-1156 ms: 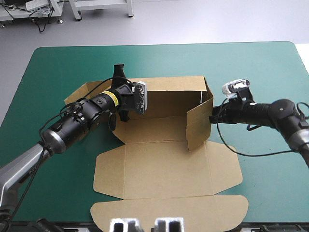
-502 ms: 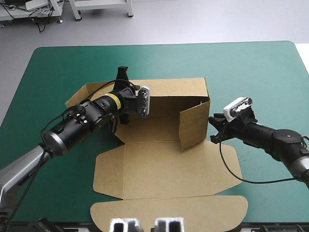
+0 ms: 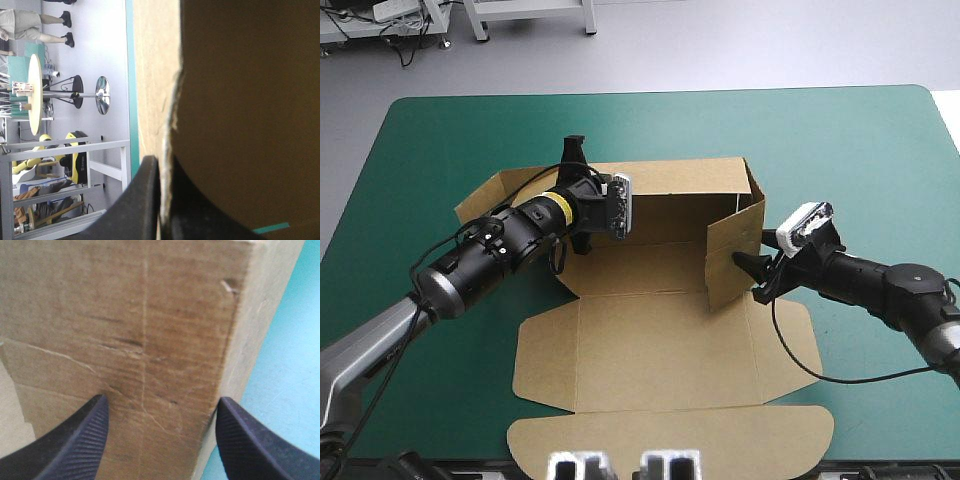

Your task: Fold the box

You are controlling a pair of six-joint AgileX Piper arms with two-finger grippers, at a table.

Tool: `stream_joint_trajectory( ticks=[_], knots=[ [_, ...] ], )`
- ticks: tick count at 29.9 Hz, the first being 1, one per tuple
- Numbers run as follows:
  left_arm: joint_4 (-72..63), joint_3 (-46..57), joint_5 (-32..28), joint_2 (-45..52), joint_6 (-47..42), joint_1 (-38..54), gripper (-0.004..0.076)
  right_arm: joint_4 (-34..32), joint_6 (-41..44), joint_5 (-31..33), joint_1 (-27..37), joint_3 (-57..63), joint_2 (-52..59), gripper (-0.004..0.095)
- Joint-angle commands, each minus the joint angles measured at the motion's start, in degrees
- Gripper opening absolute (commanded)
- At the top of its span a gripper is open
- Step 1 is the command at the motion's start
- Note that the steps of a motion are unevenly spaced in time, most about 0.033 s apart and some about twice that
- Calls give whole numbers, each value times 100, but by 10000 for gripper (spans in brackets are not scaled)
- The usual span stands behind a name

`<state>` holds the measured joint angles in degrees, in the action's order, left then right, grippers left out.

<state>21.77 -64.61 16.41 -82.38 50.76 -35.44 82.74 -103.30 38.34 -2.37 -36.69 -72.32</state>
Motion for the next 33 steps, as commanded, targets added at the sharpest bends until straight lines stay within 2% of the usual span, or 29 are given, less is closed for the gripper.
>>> stream_joint_trajectory(
  ticks=[1, 6, 9, 13, 17, 22, 25, 26, 29, 33],
  knots=[
    [-126, -141, -266, 66, -193, -86, -10, 197, -17, -410, -378, -186, 156, 585],
    [-233, -367, -92, 33, -249, -87, -10, 195, 449, -2391, -1421, -241, 156, 585],
    [-253, -520, -72, 33, -315, -87, -10, 195, 744, -2805, -1719, -282, 156, 585],
    [-253, -582, 118, 33, -357, -87, -10, 201, 1047, -2955, -1733, -281, 102, 565],
    [-295, -582, 289, 33, -357, -143, -10, 213, 1047, -2665, -1733, -293, -140, 452],
    [-314, -582, 481, 43, -345, -307, -10, 196, 1057, -2129, -1733, -456, -531, 181],
    [-314, -582, 653, 54, -345, -310, 1, 174, 1057, -2016, -1733, -587, -566, 4],
    [-314, -582, 702, 65, -345, -310, 15, 172, 1057, -2016, -1733, -634, -566, -20],
    [-404, -582, 790, 153, -345, -310, 123, 102, 1088, -2082, -1733, -713, -576, -19],
    [-569, -582, 753, 346, -317, -319, 365, -147, 1339, -2326, -1733, -732, -575, -19]
  ],
)
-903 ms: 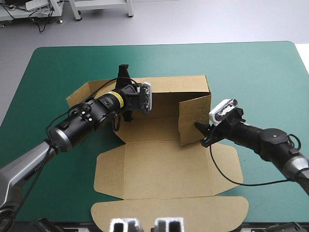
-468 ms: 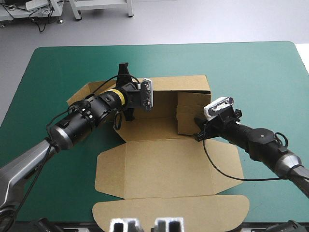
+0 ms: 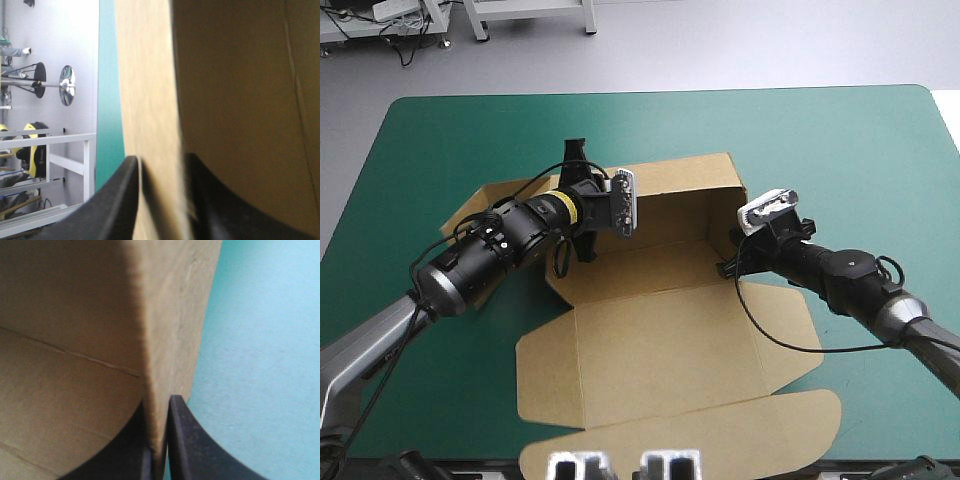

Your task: Fold the box

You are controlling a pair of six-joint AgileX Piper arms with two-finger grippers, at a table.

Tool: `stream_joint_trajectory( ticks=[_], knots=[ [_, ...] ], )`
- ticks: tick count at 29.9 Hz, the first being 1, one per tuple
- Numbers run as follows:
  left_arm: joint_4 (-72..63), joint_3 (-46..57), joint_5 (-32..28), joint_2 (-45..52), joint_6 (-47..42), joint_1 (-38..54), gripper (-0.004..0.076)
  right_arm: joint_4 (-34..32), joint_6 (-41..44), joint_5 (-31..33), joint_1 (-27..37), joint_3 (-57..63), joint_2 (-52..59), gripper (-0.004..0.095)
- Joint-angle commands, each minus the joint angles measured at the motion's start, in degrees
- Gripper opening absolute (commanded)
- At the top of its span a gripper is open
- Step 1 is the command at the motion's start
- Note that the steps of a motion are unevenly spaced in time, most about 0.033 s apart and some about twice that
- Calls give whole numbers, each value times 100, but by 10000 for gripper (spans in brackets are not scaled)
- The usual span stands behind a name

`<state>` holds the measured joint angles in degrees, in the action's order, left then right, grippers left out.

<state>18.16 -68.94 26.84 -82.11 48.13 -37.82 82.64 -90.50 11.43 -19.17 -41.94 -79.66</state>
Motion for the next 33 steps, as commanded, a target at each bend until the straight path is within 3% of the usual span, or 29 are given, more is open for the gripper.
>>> stream_joint_trajectory(
  ticks=[1, 3, 5, 11, 14, 19, 23, 27, 33],
  knots=[
    [-260, -149, -298, 354, -53, -81, 413, -146, 60, 330, -53, -206, 159, -19],
    [-366, -149, -298, 462, -53, -95, 506, -157, 60, 306, -53, -206, 159, -19],
    [-431, -149, -298, 582, -53, -143, 544, -157, 96, 204, -53, -206, 159, -19],
    [-511, -149, -279, 1075, -53, -425, 533, -157, 251, -290, -53, -211, 159, -19],
    [-748, -149, -286, 1311, -53, -481, 418, -157, 263, -476, -53, -211, 159, -19],
    [-941, -149, -286, 1458, -248, -458, -9, -157, 263, -820, -53, -220, 196, -20],
    [-1042, -149, -301, 1458, -337, -458, 14, -206, 263, -1061, -53, -234, 270, -20],
    [-1042, -176, -288, 1458, -999, -415, 14, -206, 263, -1143, -43, -335, 340, -19],
    [-1237, -294, -150, 1469, -2202, 655, 14, -206, 308, -948, -21, -396, 340, -20]
  ],
)
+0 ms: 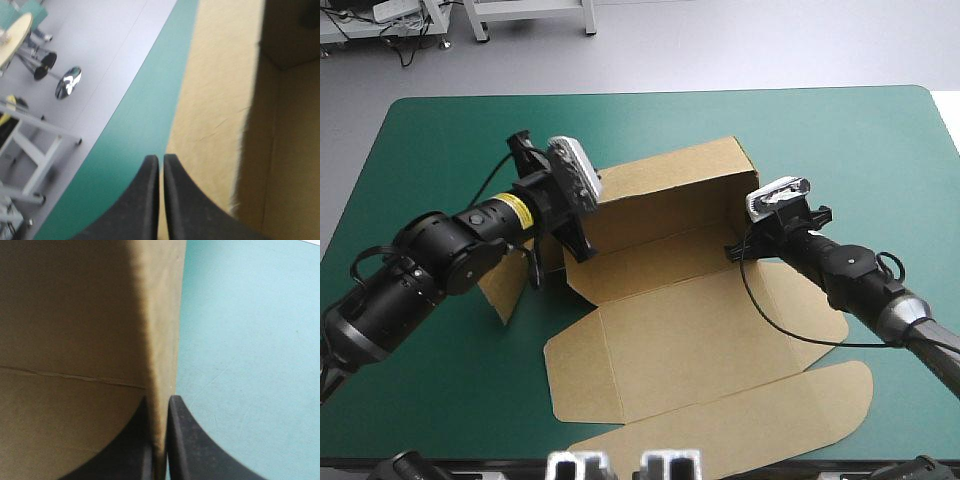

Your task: Fold the box

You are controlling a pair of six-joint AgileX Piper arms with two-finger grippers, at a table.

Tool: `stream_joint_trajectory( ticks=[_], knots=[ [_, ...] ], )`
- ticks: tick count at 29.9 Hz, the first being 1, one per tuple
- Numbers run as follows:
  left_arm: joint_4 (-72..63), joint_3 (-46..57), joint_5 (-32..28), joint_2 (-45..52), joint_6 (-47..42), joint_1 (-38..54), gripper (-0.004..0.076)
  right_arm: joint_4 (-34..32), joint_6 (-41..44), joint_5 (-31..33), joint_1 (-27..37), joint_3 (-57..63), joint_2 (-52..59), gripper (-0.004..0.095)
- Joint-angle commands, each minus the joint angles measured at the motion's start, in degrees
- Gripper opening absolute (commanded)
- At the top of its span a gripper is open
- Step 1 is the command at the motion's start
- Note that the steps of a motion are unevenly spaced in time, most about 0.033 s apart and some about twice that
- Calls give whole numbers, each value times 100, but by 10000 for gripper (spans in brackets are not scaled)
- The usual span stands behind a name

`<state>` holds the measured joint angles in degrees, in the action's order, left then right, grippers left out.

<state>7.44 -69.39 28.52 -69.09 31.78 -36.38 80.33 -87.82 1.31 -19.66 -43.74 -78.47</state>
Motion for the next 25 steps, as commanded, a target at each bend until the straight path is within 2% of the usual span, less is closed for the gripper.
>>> stream_joint_trajectory(
  ticks=[1, 4, 7, 9, 12, 17, 21, 25],
  knots=[
    [-440, -291, -257, 166, -580, 799, 14, -6, 40, 197, 75, -220, 221, -20],
    [-1347, -387, -80, 166, -337, 1612, 14, -348, 40, 884, 332, -259, 221, -20],
    [-2298, -402, 132, 166, 288, 2364, 14, -1028, 163, 1683, 697, -432, 210, -20],
    [-2778, -424, 406, 166, 418, 2786, 14, -1620, 714, 2118, 934, -640, 210, -20],
    [-3269, -424, 919, 166, 430, 3442, 14, -2768, 2045, 2820, 1336, -1119, 210, -20],
    [-3746, -424, 1763, 166, 430, 4429, 14, -4431, 4009, 4360, 1809, -2131, 210, -20],
    [-3746, -424, 1971, 166, 339, 4791, 13, -5240, 5283, 5525, 1851, -2771, 161, -20],
    [-3722, -424, 2013, 166, 71, 4874, 13, -5466, 5694, 6572, 1839, -3226, -96, -20]
  ],
)
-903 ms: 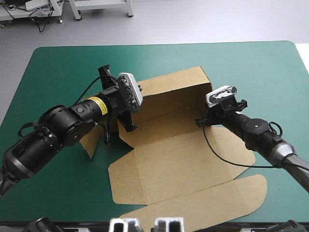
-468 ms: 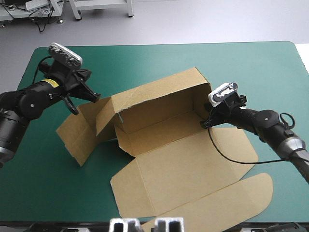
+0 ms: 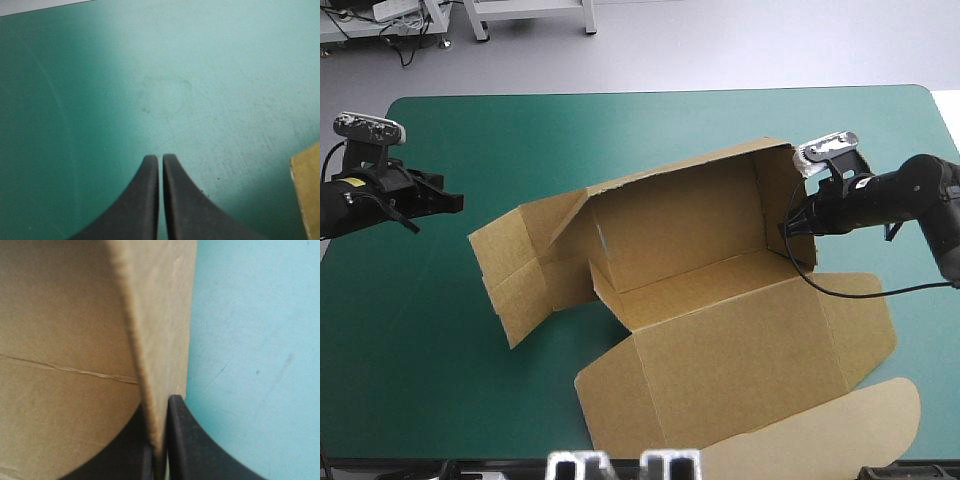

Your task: Fold the box

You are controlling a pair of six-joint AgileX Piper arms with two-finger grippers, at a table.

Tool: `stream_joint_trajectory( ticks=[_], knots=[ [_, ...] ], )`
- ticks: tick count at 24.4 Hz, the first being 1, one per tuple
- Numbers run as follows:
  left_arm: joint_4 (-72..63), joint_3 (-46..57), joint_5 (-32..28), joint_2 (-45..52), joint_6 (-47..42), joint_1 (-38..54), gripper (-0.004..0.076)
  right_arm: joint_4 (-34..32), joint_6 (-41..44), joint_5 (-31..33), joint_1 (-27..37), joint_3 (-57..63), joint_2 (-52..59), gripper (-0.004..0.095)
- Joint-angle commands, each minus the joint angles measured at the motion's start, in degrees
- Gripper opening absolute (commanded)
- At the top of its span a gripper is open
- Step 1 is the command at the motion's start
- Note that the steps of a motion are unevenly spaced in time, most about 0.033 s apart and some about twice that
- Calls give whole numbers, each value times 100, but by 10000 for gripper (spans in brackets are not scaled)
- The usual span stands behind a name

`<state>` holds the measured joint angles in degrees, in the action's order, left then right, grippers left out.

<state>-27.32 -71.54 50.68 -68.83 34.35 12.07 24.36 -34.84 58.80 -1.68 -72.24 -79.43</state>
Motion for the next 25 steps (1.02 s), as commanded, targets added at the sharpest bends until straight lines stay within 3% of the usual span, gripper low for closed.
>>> stream_joint_trajectory(
  ticks=[1, 6, 12, 19, 21, 23, 25],
  knots=[
    [-246, -209, -203, 141, -244, 29, 13, 82, 447, 1030, 41, -438, -101, -20],
    [-247, -155, -192, 130, -343, 29, 12, -420, 907, 1263, 32, -505, -640, -20],
    [-247, -20, -214, 70, -518, 29, 10, -445, 1155, 1249, 32, -769, -1393, -20],
    [-247, 160, -372, 70, -507, 29, -8, -363, 1178, 1270, 32, -1929, -2069, 4],
    [-282, 160, -361, 70, -507, 29, -8, -330, 1178, 1270, 32, -2023, -2080, 132],
    [-333, 160, -313, 70, -507, 29, -8, -223, 1325, 1270, 32, -2023, -2080, 450],
    [-354, 160, -295, 70, -507, 29, -8, -167, 1485, 1270, 32, -2023, -2069, 607]
  ],
)
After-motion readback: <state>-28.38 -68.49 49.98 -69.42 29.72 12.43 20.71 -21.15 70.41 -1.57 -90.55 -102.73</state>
